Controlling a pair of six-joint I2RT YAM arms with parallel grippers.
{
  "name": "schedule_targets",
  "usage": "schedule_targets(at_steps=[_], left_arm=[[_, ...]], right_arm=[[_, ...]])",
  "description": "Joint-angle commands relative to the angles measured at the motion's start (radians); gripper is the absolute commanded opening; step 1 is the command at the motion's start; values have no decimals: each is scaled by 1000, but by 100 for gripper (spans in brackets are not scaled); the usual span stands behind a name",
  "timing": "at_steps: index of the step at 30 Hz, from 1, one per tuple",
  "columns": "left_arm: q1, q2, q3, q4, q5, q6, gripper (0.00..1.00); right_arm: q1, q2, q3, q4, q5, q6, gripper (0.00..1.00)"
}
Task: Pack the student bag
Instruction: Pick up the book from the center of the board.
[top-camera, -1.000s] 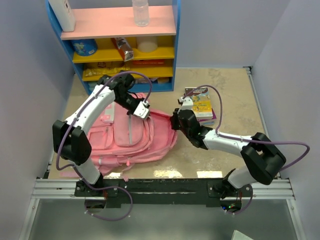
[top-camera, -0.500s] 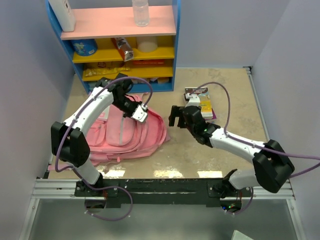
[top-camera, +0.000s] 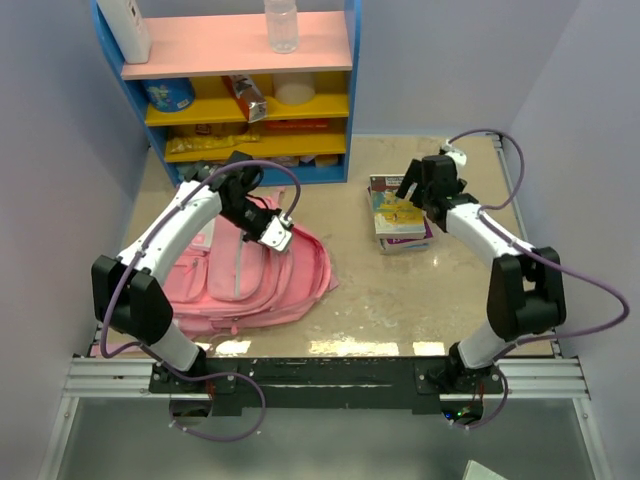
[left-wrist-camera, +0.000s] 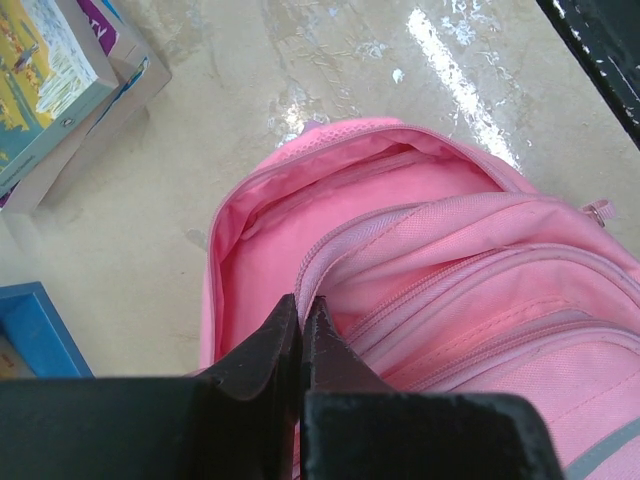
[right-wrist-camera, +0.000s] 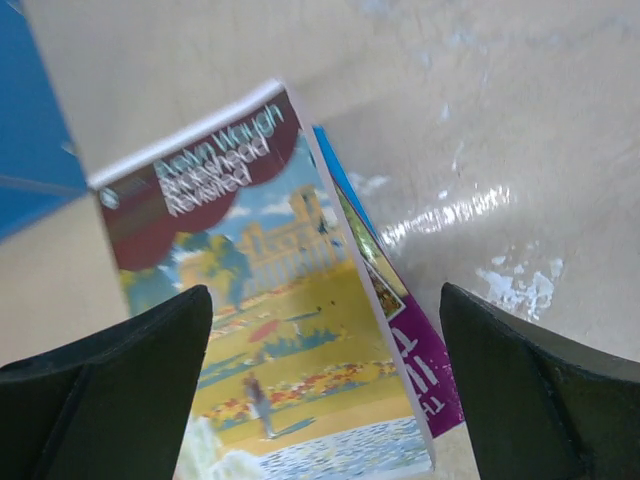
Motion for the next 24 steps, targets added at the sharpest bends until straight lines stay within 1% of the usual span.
schedule_targets(at_steps=[1,2,3,6,8,9,12,13,14,15,17,18,19,21,24], left_arm=[[-8,-40,0,4,116,0,0],[-10,-40,0,4,118,-2,0],[-11,-38,-5,4,119,0,0],[-15,-34,-8,7,121,1,0],[-19,-24,-8,9,122,0,0],[-19,-21,-7,9,124,-3,0],[-22,-20,-10,6,130,-8,0],[-22,-23,-11,6,128,-8,0],[-24,-26,-14,6,128,-9,0],[-22,-27,-16,10,125,-11,0],[-22,-32,-20,15,122,-16,0],[-22,-34,-20,18,124,-16,0],[-22,-35,-20,20,124,-17,0],[-24,-34,-23,21,124,-19,0],[-22,-35,-23,20,124,-22,0]], right_arm=[[29,54,61,-41,-7,-52,99],[36,56,68,-50,15,-65,99],[65,42,73,-46,82,-97,99],[120,7,88,-12,125,-160,99],[156,22,117,-30,153,-186,99],[185,36,146,-40,158,-186,96],[229,82,174,-41,164,-194,68],[231,107,177,-32,117,-194,49],[236,121,183,-26,93,-182,40],[237,137,196,-27,73,-177,25],[240,186,207,-38,21,-157,15],[240,198,210,-37,1,-151,7],[240,206,208,-34,-23,-148,4],[243,220,200,-12,-68,-139,1],[243,238,200,-4,-111,-135,1]])
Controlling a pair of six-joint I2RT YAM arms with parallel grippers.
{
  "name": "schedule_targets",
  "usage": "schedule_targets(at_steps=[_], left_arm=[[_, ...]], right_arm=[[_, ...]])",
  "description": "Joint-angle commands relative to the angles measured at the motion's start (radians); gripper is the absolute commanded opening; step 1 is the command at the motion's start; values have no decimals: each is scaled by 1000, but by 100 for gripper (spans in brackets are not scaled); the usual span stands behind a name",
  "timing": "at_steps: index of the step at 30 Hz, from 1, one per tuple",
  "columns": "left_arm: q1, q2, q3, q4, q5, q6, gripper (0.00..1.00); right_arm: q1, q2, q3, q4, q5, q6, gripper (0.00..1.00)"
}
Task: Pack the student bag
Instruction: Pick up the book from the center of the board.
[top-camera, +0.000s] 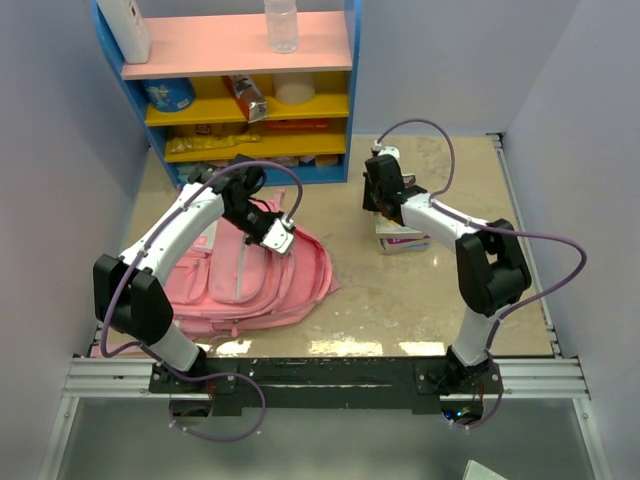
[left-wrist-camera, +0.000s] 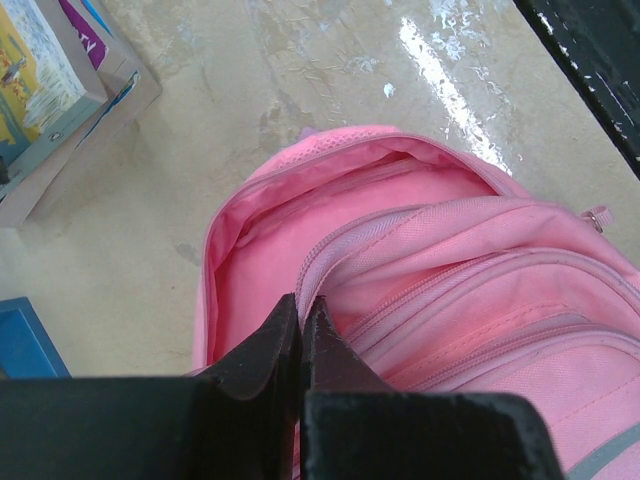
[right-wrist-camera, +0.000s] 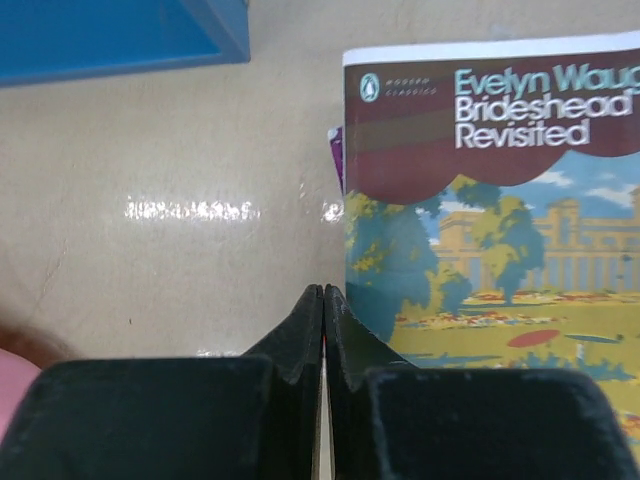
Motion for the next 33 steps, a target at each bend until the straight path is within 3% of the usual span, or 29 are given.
schedule_targets(at_steps=[1,9,24,25,27,29,31,33], left_arm=[[-7,-35,3,7,101,-9,0],[-7,-44,-1,14,101,-18,0],[-7,-41,-9,23,96,-24,0],[-7,-41,-9,23,94,-26,0],[-7,-41,-9,24,88,-28,0],[-7,-40,-10,23,84,-28,0],[-7,-40,-7,21,82,-28,0],[-7,-43,-9,21,82,-26,0]], right_arm=[[1,-8,13,24,-104,17,1],[-13,44,30,2,-62,29,0],[-81,-13,-18,-4,-57,28,1],[-81,-17,-19,-5,-64,29,4],[-82,-51,-27,-10,-72,29,24],[-93,-88,-48,-10,-63,39,37],[-125,-139,-67,-10,-71,57,41],[-192,-174,-102,-4,-95,88,52]])
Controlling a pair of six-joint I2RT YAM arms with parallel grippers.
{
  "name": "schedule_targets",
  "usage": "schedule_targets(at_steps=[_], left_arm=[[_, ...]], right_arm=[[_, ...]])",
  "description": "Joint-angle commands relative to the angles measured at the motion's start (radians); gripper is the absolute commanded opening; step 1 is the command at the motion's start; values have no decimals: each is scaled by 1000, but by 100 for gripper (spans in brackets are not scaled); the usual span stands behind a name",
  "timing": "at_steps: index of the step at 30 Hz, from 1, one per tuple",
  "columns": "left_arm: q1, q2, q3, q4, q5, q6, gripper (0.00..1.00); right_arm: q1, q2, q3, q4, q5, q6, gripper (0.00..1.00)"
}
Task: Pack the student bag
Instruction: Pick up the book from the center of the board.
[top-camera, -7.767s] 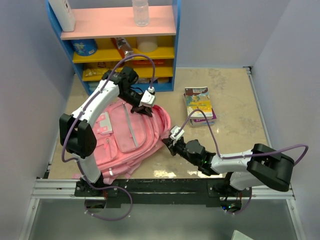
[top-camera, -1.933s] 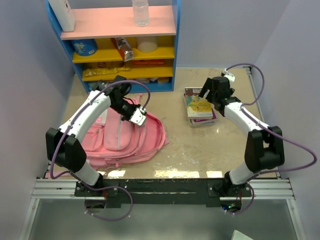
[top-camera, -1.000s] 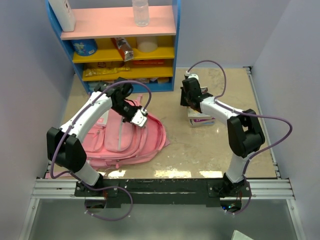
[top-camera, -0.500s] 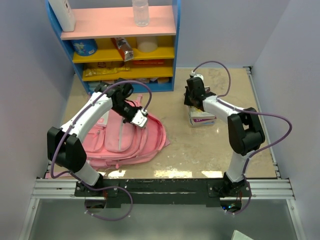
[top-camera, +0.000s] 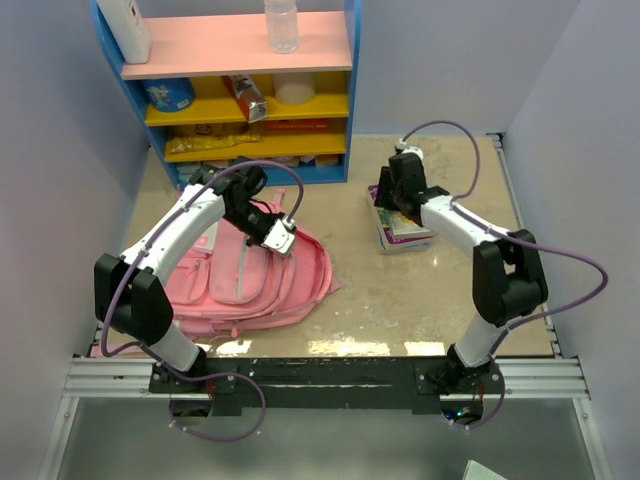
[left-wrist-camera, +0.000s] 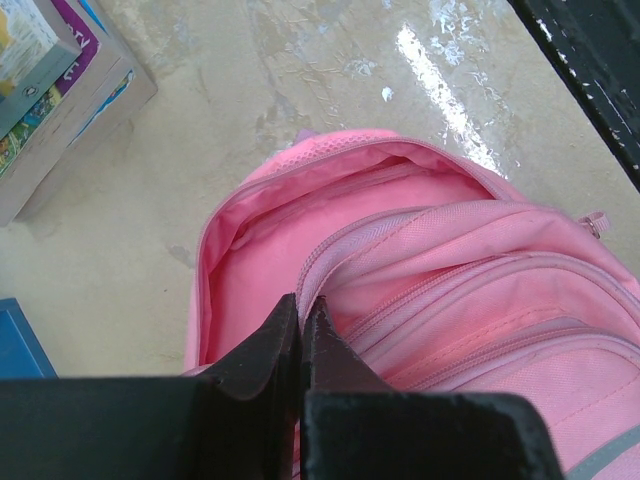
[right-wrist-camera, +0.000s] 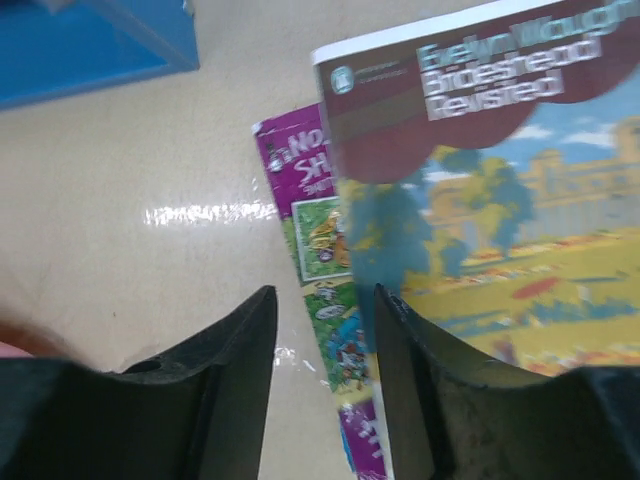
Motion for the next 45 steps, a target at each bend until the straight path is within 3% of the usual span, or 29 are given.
schedule_targets(at_steps=[1,2,7,8,18,27,34,37,38,41,43,45], left_arm=[[-4,-41,13,1,76,-5,0],[-4,-40,11,1,76,-3,0],[-6,-38,16,0,78,-6,0],[-4,-38,16,-2,76,-6,0],[-4,-38,24,-5,73,-5,0],[-4,-31,34,-10,78,-5,0],[-6,-17,51,-19,81,-5,0],[-6,-12,53,-20,79,-5,0],[-7,-12,54,-22,82,-5,0],[-7,-11,56,-23,83,-5,0],[-9,-11,54,-25,83,-5,0],[-9,-9,56,-27,83,-5,0]], right_arm=[[-113,-117,-45,22,-30,48,58],[-136,-126,-63,27,-35,47,68],[-175,-206,-120,61,5,65,90],[-184,-206,-120,50,40,76,99],[-294,-120,-192,64,-64,145,99],[-351,-37,-271,175,-212,183,98],[-402,-30,-367,281,-309,261,78],[-417,-42,-407,315,-328,298,62],[-420,-54,-425,324,-331,307,50],[-432,-73,-435,335,-343,317,27],[-434,-96,-433,321,-317,310,20],[-434,-137,-426,309,-297,301,20]])
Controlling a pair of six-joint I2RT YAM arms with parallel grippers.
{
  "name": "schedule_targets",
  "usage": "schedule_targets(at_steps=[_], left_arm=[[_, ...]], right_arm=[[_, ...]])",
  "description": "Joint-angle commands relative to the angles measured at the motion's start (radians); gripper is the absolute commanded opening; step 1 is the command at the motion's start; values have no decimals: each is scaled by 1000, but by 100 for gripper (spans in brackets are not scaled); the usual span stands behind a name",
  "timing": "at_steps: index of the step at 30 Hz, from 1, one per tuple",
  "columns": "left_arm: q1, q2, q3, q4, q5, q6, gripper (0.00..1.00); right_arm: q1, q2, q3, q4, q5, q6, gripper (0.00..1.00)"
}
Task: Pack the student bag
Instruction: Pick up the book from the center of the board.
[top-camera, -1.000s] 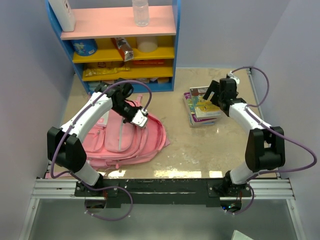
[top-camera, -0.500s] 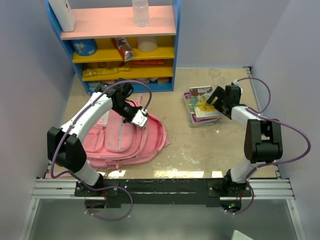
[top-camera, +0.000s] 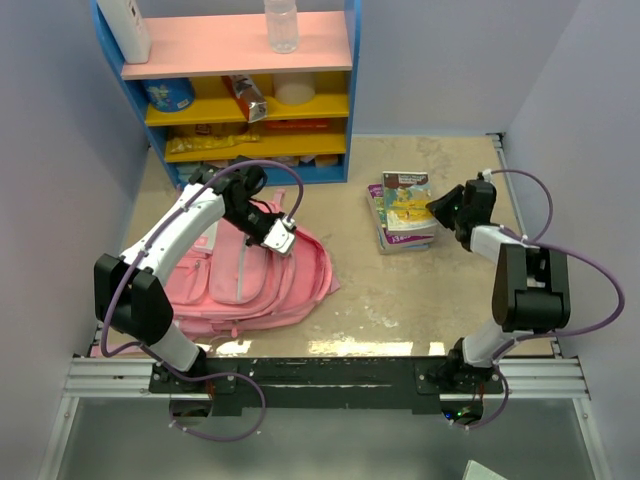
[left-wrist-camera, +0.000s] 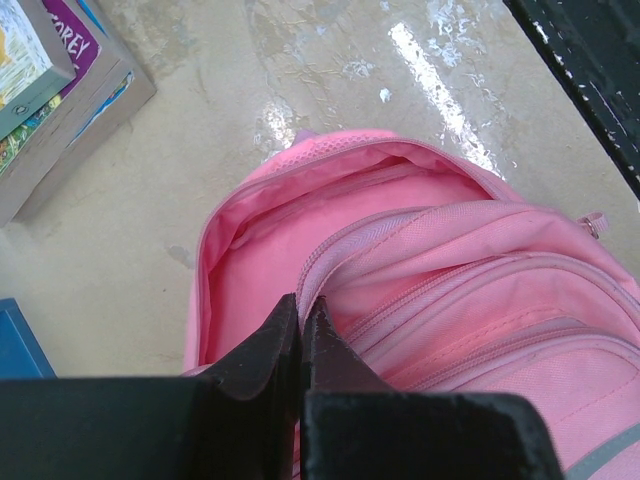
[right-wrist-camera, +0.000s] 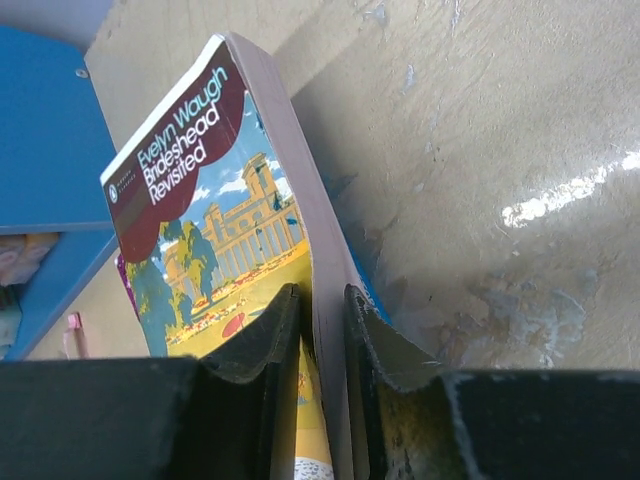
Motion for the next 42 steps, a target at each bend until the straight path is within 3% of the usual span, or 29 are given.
schedule_targets(at_steps=[1,4,7,18,23,28,35,39,42], left_arm=[[-8,-9,48,-18,84,-4,0],[-10,-6,49,-16,88,-6,0],[-12,-7,55,-15,92,-7,0],[-12,2,69,11,101,-26,0],[-13,22,88,21,114,-37,0],[-15,29,103,10,124,-41,0],[-15,3,82,11,112,-33,0],[-15,-6,69,16,107,-33,0],[-15,-11,62,14,104,-27,0]], right_arm=[[5,-50,-29,-136,55,-28,18],[7,-111,-7,-162,67,-39,6],[7,-178,-9,-165,51,-38,0],[11,-424,-141,-153,-291,51,0],[30,-513,-188,-128,-374,128,0],[30,-518,-171,-210,-292,54,0],[30,-489,-165,-189,-1,35,0],[30,-441,-158,-185,83,10,0],[30,-406,-167,-188,62,1,0]])
